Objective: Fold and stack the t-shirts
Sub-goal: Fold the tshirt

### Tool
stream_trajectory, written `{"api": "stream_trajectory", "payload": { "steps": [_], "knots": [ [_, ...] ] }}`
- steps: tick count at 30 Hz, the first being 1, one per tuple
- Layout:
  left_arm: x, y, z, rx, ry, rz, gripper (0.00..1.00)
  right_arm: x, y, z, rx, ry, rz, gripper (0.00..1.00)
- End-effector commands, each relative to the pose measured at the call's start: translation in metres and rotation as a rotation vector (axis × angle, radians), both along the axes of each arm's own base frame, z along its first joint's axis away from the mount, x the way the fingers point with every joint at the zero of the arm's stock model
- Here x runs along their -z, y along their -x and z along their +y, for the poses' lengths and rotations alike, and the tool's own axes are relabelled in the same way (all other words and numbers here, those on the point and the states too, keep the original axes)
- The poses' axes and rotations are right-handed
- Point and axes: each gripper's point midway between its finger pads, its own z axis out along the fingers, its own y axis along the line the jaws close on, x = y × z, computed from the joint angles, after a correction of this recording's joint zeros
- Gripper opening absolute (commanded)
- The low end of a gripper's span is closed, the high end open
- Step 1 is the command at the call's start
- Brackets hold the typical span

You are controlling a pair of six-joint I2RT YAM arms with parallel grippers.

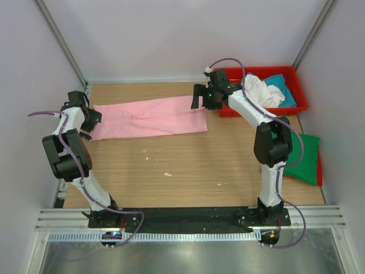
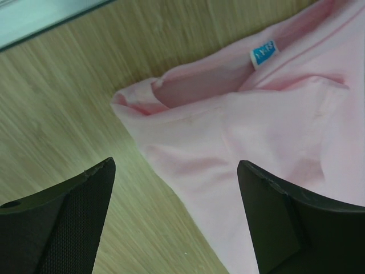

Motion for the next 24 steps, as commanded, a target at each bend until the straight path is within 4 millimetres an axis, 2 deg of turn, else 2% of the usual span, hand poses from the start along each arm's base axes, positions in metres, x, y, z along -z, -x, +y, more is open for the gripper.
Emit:
{"api": "stream_trajectory", "payload": {
  "steps": [1,3,5,8,10,13,15,16,19,24],
  "knots": [
    [0.004,0.017,0.026,-0.048,-0.086,0.039,0.88,-0.043,-0.003,0.002,-0.011,-0.020,-0.088,0.93],
    [0.019,0.024,0.028,-0.058,-0.063,0.048,0.83,-0.040,-0.002,0.001,-0.010,-0.015,-0.079,0.92],
    [0.030,0.018,0.023,-0.039,-0.028,0.032,0.80,-0.032,0.001,0.001,-0.003,-0.019,-0.058,0.92],
    [0.041,0.016,0.021,-0.034,-0.005,0.046,0.78,-0.010,0.008,0.006,0.006,-0.033,0.015,0.90],
    [0.043,0.014,0.022,-0.030,-0.009,0.047,0.77,0.005,0.012,0.010,-0.001,-0.028,0.056,0.86],
    [0.044,0.010,0.027,-0.025,-0.033,0.041,0.69,0.016,0.016,0.016,-0.015,-0.007,0.062,0.82],
    [0.045,0.007,0.031,-0.012,-0.051,0.037,0.62,0.027,0.019,0.020,-0.032,0.014,0.071,0.80],
    [0.046,0.006,0.032,0.000,-0.058,0.035,0.55,0.033,0.020,0.021,-0.040,0.024,0.082,0.79],
    [0.047,0.002,0.035,0.071,-0.097,0.019,0.45,0.047,0.025,0.026,-0.055,0.042,0.107,0.77],
    [0.040,-0.008,0.038,0.178,-0.152,-0.006,0.36,0.064,0.032,0.032,-0.070,0.062,0.131,0.75]
  ]
}}
